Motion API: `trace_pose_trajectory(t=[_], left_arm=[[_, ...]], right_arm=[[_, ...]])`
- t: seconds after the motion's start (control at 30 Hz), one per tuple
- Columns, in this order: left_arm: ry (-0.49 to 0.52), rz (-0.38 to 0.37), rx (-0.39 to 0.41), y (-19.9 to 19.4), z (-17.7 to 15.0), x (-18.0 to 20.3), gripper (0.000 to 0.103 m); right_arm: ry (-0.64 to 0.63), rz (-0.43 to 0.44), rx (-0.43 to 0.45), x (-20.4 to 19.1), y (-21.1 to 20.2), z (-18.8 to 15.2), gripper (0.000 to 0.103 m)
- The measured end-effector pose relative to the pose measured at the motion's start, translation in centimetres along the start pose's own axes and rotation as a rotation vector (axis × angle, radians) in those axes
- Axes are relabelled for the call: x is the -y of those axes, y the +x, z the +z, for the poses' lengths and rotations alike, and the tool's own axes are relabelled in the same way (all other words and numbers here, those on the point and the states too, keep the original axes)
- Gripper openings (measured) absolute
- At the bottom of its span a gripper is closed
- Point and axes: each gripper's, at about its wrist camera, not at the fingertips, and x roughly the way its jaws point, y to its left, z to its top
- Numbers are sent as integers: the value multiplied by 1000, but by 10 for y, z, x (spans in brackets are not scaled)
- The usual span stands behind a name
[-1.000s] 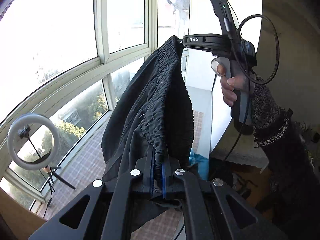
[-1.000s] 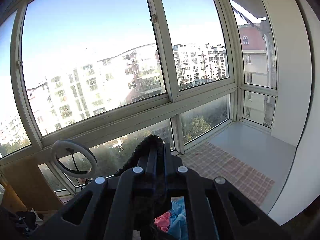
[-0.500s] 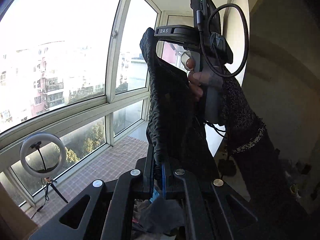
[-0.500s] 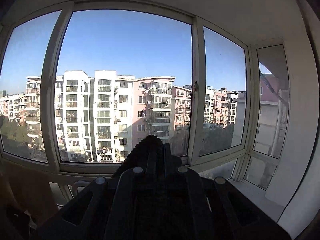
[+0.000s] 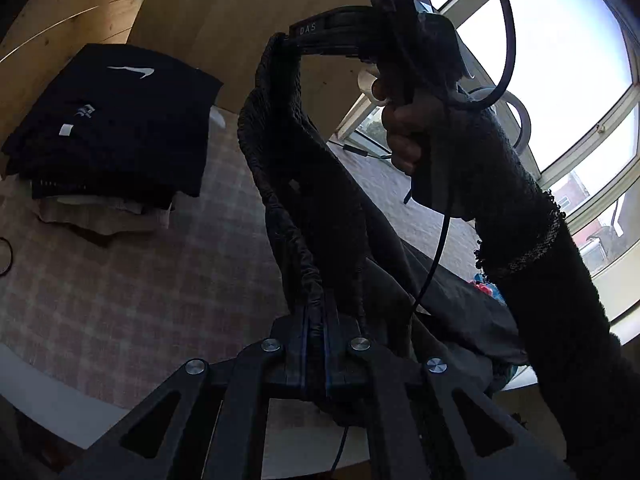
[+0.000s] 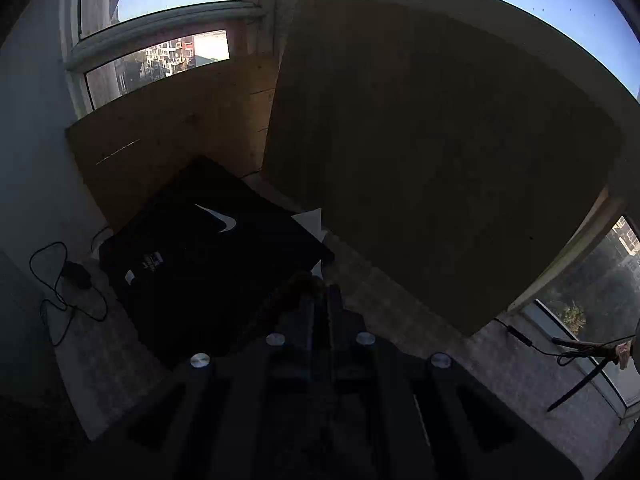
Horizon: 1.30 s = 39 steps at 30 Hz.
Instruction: Fold clothes
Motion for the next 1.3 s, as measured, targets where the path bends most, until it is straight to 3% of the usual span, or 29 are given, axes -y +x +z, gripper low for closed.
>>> trace_pose_trajectory(t=[0.1,0.2,0.43,0.53,0.6,0.67,0.8,1.0,1.1,1.2,1.3], left_arm=[[-24,117,-76,22,-5,-51,4],[-34,168,-136,30,-6,-82,5],[34,263,-117,-6,-1,-101,7],[45,232,-55,-34,0,-98,7],[114,177,-43,-30,2,-81,11],[151,155,-83,-6,8,-70,23],[226,116,-159,41,19,-47,18],[341,139,-127,44,63,-23,16],[355,168,-94,44,93,-11,16],[377,179,-65,49,117,8,16],[395,194,-59,63,131,30,20]], right_arm=[[-67,50,-94,-54,60,-10,10],[-122,60,-135,-67,61,-33,20],[-89,160,-181,-20,4,-45,34],[6,216,-125,19,-41,-58,34],[104,242,-83,51,-72,-76,37],[188,234,-45,79,-103,-103,39],[353,93,28,141,-185,-179,39],[668,-217,62,230,-315,-347,41],[810,-346,4,265,-360,-431,41],[874,-387,-60,285,-367,-492,41],[847,-376,-131,300,-342,-530,41]])
